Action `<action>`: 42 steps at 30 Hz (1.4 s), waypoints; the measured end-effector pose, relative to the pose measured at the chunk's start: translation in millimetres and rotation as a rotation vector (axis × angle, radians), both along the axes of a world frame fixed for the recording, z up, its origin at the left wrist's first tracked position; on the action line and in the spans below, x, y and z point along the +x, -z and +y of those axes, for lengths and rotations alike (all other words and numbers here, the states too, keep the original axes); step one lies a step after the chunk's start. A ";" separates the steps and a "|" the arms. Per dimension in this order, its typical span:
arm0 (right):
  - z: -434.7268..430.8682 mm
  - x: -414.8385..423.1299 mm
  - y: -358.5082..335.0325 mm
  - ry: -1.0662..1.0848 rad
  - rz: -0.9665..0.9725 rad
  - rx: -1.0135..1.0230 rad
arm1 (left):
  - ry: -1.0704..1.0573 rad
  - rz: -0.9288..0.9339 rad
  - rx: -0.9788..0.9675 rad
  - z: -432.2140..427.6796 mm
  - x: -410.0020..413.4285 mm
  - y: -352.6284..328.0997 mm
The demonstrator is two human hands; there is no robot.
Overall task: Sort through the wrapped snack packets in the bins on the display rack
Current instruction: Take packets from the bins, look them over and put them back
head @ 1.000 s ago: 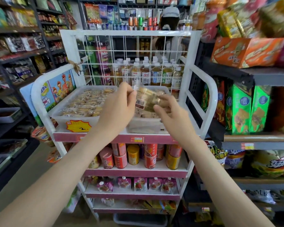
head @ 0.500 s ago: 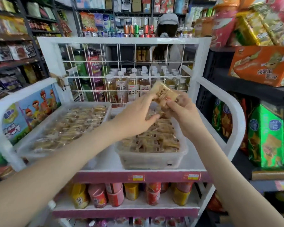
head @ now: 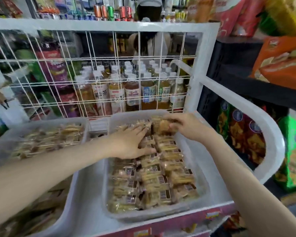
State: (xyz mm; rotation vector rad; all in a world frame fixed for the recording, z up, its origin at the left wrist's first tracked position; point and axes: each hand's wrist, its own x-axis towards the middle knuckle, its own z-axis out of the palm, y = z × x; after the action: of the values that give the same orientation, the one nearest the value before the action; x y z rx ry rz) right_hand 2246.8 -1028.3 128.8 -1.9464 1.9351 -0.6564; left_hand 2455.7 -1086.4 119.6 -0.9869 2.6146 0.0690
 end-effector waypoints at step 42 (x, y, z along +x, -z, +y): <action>66.7 24.1 -14.4 0.167 0.153 -0.871 | 0.084 0.180 -0.177 16.5 -5.2 -6.7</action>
State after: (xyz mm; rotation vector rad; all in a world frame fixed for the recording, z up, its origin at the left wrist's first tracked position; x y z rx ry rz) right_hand 2270.9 -961.6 143.2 -2.3462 2.1168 -1.6588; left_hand 2450.5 -1069.8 126.3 -0.9676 2.8646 -0.1003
